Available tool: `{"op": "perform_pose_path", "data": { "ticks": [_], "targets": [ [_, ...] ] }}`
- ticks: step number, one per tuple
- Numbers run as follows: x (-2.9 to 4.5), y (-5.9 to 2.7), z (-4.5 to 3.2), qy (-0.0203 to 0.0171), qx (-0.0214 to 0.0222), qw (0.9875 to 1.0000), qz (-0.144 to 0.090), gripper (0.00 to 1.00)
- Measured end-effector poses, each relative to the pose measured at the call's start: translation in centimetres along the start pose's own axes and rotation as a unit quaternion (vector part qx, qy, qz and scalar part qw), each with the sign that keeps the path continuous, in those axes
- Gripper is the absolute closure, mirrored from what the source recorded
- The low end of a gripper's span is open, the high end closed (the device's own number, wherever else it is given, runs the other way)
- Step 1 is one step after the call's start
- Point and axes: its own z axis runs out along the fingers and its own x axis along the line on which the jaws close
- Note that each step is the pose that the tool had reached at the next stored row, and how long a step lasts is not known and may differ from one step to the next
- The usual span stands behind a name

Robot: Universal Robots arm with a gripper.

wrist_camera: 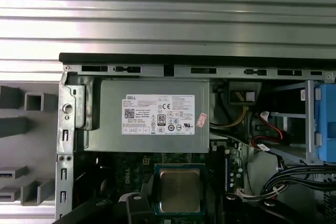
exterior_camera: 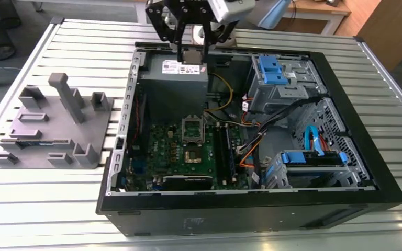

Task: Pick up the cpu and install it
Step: 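Pick up the cpu and move it towards the insertion slot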

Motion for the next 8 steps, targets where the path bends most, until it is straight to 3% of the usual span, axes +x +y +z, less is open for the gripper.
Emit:
{"op": "perform_pose_path", "data": {
  "ticks": [4,8],
  "targets": [
    [-1.47,0.01,0.06,0.0002,0.0000,1.0000,0.000,0.53],
    [-1.67,0.01,0.07,0.0002,0.0000,1.0000,0.000,0.53]
  ]
}}
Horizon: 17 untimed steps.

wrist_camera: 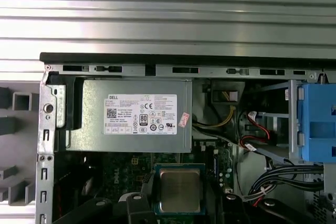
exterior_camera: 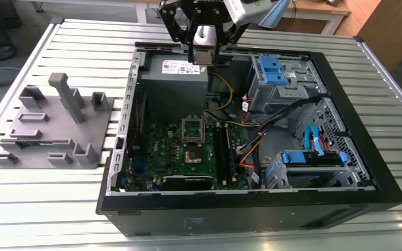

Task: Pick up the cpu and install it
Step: 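Pick up the cpu and move it towards the insertion slot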

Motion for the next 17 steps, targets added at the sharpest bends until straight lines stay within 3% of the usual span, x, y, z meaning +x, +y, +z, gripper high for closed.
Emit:
{"op": "perform_pose_path", "data": {
  "ticks": [7,17],
  "targets": [
    [-0.01,-0.24,0.08,0.0000,0.0001,1.0000,0.000,0.53],
    [-0.01,-1.65,0.57,0.0000,0.0000,1.0000,0.000,0.53]
  ]
}}
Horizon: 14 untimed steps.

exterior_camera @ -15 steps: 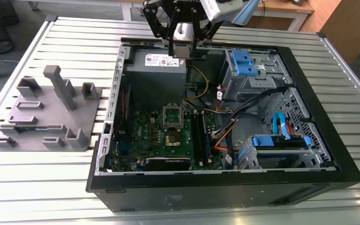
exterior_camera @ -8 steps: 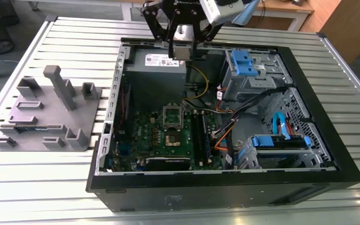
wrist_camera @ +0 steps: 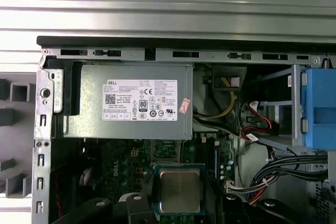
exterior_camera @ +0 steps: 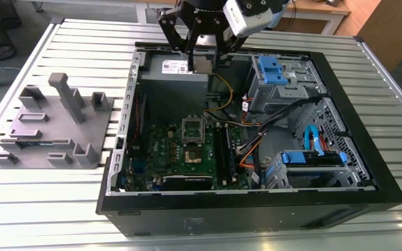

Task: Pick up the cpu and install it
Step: 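Pick up the cpu and move it towards the insertion slot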

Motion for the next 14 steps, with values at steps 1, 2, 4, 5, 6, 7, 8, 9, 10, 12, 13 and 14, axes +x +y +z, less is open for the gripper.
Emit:
{"op": "perform_pose_path", "data": {
  "ticks": [1,2,4,5,6,7,8,9,10,12,13,14],
  "targets": [
    [0.00,-0.17,0.09,0.0000,0.0000,1.0000,0.000,0.53],
    [0.01,-0.35,0.20,-0.0001,0.0000,1.0000,0.000,0.53],
    [0.01,-0.72,0.43,0.0000,0.0000,1.0000,0.000,0.53],
    [0.01,-0.90,0.53,0.0000,-0.0001,1.0000,0.000,0.53],
    [0.01,-1.08,0.61,0.0000,0.0000,1.0000,0.000,0.53],
    [0.01,-1.29,0.71,0.0000,0.0001,1.0000,0.000,0.53],
    [0.02,-1.51,0.83,0.0000,0.0000,1.0000,0.000,0.53],
    [0.02,-1.74,0.94,0.0000,0.0000,1.0000,0.000,0.53],
    [0.02,-1.97,1.08,0.0000,-0.0001,1.0000,0.000,0.53],
    [0.03,-2.37,1.38,0.0000,0.0000,1.0000,0.000,0.53],
    [0.03,-2.54,1.56,0.0000,-0.0001,1.0000,0.000,0.53],
    [0.03,-2.69,1.74,-0.0001,-0.0001,1.0000,0.000,0.53]
  ]
}}
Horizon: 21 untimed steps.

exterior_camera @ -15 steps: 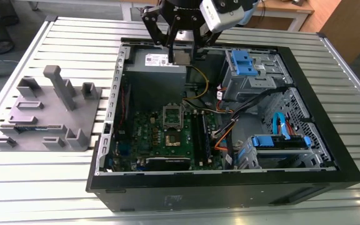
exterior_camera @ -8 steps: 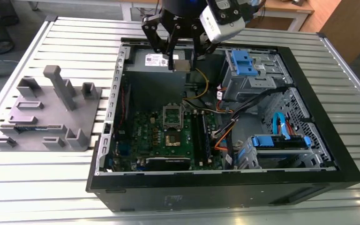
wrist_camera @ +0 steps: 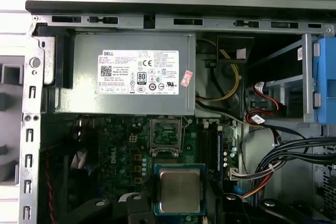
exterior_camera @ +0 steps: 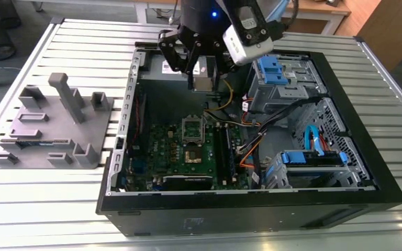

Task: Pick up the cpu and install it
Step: 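Pick up the cpu and move it towards the insertion slot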

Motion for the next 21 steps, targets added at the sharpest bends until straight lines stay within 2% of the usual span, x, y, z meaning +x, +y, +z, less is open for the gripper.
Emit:
{"op": "perform_pose_path", "data": {
  "ticks": [9,21],
  "targets": [
    [0.04,-0.87,1.58,0.0000,0.0001,1.0000,0.000,0.53],
    [0.01,-1.02,3.76,0.0001,0.0001,1.0000,0.000,0.53]
  ]
}}
